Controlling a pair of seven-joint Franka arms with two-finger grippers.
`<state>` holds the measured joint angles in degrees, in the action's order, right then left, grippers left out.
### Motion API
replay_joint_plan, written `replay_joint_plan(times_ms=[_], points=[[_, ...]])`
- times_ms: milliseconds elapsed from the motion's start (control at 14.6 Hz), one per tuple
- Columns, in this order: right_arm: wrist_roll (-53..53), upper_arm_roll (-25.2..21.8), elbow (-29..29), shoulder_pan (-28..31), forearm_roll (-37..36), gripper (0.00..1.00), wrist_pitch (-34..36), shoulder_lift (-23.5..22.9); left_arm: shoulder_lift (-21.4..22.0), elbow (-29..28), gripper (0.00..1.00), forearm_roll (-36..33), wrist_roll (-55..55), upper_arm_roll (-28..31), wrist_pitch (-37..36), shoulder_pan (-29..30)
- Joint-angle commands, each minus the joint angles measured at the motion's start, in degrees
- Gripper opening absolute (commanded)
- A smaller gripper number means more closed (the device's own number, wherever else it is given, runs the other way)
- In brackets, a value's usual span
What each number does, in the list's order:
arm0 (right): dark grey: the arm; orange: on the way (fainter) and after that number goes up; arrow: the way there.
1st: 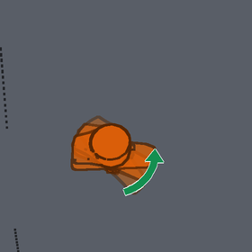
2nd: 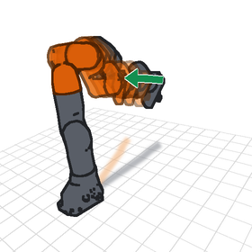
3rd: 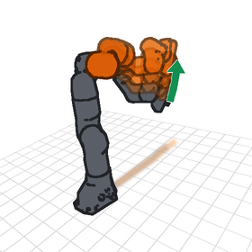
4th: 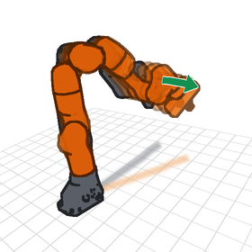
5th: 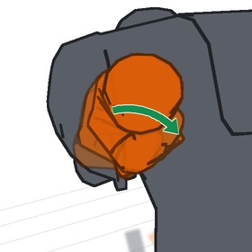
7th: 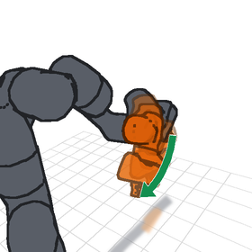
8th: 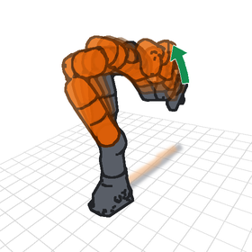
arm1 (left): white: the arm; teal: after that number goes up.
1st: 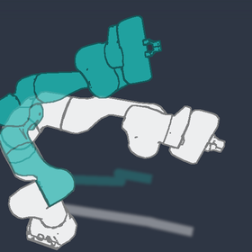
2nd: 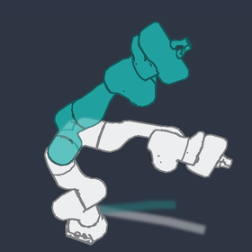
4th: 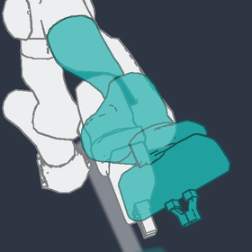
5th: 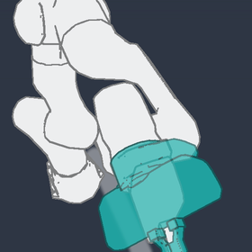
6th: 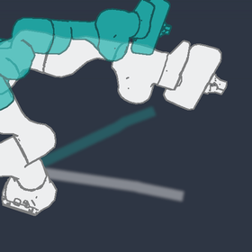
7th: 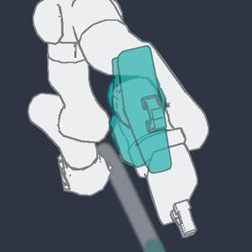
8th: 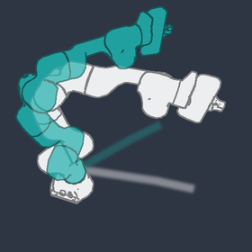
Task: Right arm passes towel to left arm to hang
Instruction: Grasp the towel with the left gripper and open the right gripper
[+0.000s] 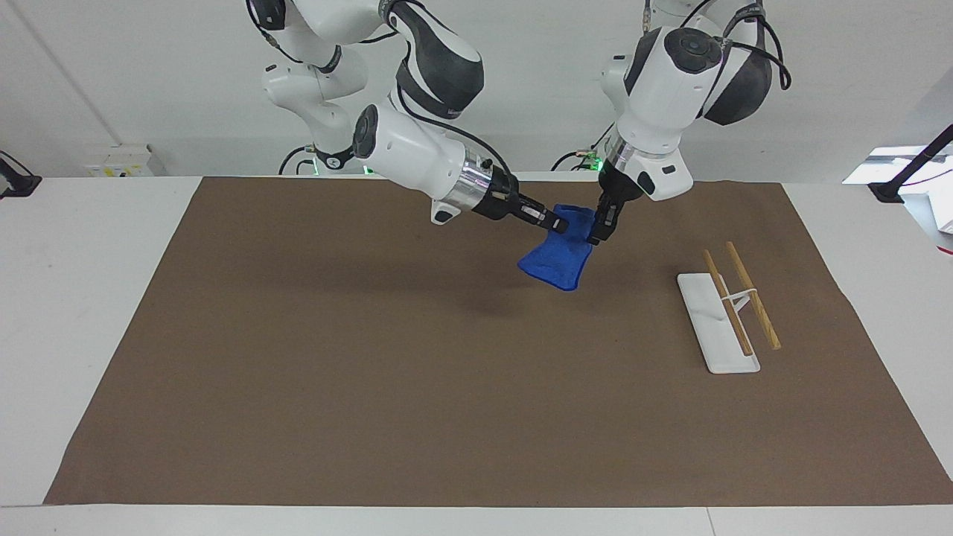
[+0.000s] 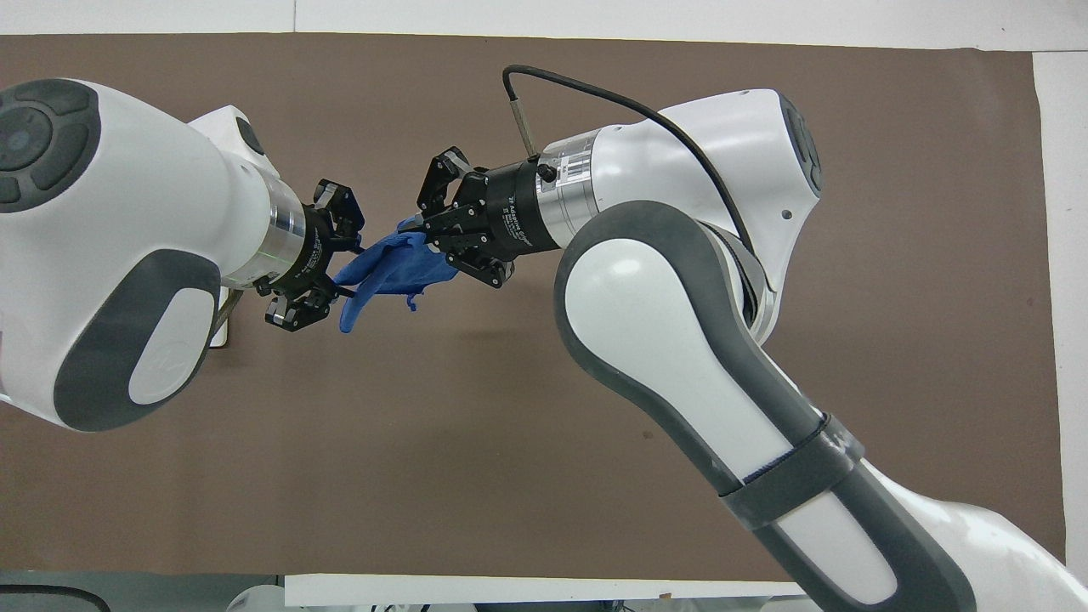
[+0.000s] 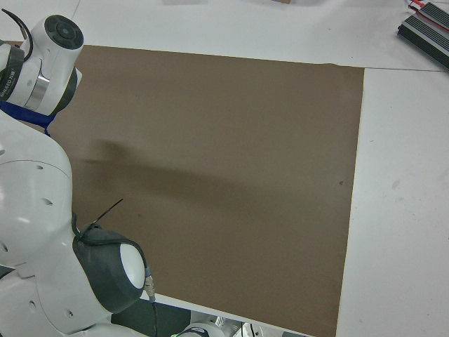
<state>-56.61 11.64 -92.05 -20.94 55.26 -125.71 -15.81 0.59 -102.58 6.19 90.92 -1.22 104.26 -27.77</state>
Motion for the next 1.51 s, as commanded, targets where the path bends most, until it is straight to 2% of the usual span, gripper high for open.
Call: replay_joint_plan(times_ms=[0,206,411,480,549,617,686,823,1029,1166,1303,1440], points=[[0.45,0.23,-0.77,0.02,1.51,0.03,-0.85,0.43,0.29,-0.16,0.01,0.75,1.19,0.43,-0.28,-0.89],[0.63,0.23,-0.77,0.02,1.51,0.03,-0.85,0.43,0.11,0.36,0.00,0.67,1.19,0.61,0.68,-1.15],[0.63,0.23,-0.77,-0.06,1.51,0.03,-0.85,0.43,-2.78,6.23,0.00,-0.04,1.10,1.13,0.16,-0.36],[0.63,0.23,-0.77,-0.06,1.51,0.09,-0.93,0.43,-3.05,7.82,0.00,-1.17,0.84,1.14,0.15,-0.27],[0.71,0.23,-0.77,0.02,1.51,0.35,-1.11,0.43,-3.23,8.36,0.00,-2.66,0.67,1.14,0.42,-0.01],[1.06,0.23,-0.77,0.02,1.43,0.86,-1.81,0.34,-3.40,8.97,0.00,-4.33,0.66,1.14,0.68,-0.01],[1.76,0.23,-0.77,0.02,0.64,1.00,-2.16,0.34,-3.23,9.33,0.00,-6.08,0.66,1.14,0.86,-0.01],[8.67,0.05,-0.76,0.37,-3.21,1.00,-2.08,0.25,-3.05,9.42,0.00,-6.89,0.32,1.14,1.56,0.08],[16.44,-0.12,-0.77,2.65,-18.39,1.00,-0.59,0.17,-1.39,5.92,0.00,-9.97,-4.58,1.84,2.35,2.80],[18.19,-0.21,-0.77,5.72,-28.40,1.00,3.96,0.25,-0.86,3.80,0.00,-9.97,-11.52,1.84,3.84,7.17],[28.51,-0.12,-0.15,11.16,-38.52,1.00,11.07,0.43,-0.16,1.69,0.00,-9.97,-18.55,1.84,5.68,11.66],[40.04,-0.47,0.03,16.26,-44.07,1.00,15.75,1.04,0.89,-1.72,0.00,-9.97,-25.76,1.84,9.45,16.93]])
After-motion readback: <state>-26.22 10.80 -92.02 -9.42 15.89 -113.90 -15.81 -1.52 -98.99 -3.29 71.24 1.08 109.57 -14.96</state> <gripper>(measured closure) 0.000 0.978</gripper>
